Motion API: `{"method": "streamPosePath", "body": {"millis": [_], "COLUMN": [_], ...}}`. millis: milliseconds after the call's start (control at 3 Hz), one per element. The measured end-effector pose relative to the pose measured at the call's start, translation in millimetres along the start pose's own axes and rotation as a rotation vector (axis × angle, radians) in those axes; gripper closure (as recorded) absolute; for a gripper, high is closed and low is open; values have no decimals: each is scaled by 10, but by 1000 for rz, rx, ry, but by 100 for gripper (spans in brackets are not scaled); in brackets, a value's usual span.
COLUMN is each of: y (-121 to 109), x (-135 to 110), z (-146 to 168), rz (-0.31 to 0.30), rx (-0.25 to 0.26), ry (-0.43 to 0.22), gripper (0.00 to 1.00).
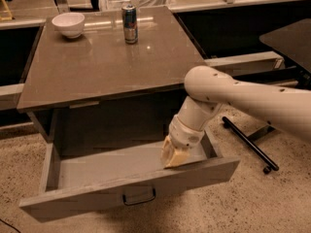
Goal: Open top drawer
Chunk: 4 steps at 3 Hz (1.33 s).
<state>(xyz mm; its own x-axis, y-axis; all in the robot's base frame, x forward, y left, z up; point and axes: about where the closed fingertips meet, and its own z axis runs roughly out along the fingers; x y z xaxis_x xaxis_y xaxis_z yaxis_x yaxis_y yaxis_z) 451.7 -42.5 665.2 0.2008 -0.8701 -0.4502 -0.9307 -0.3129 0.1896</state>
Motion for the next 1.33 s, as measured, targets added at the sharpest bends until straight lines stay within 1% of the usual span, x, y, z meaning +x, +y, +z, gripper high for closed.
{"method": "streamPosePath", "body": {"millis": [333,667,1000,1333], "y": [327,422,328,279], "x": [-120,-249,-332,-329], "z": [6,-175,-498,-885], "rz": [-1,-38,-77,-77], "rx": [-43,20,156,304], "ry": [-26,-46,-46,-43], "gripper": [100,100,100,81]}}
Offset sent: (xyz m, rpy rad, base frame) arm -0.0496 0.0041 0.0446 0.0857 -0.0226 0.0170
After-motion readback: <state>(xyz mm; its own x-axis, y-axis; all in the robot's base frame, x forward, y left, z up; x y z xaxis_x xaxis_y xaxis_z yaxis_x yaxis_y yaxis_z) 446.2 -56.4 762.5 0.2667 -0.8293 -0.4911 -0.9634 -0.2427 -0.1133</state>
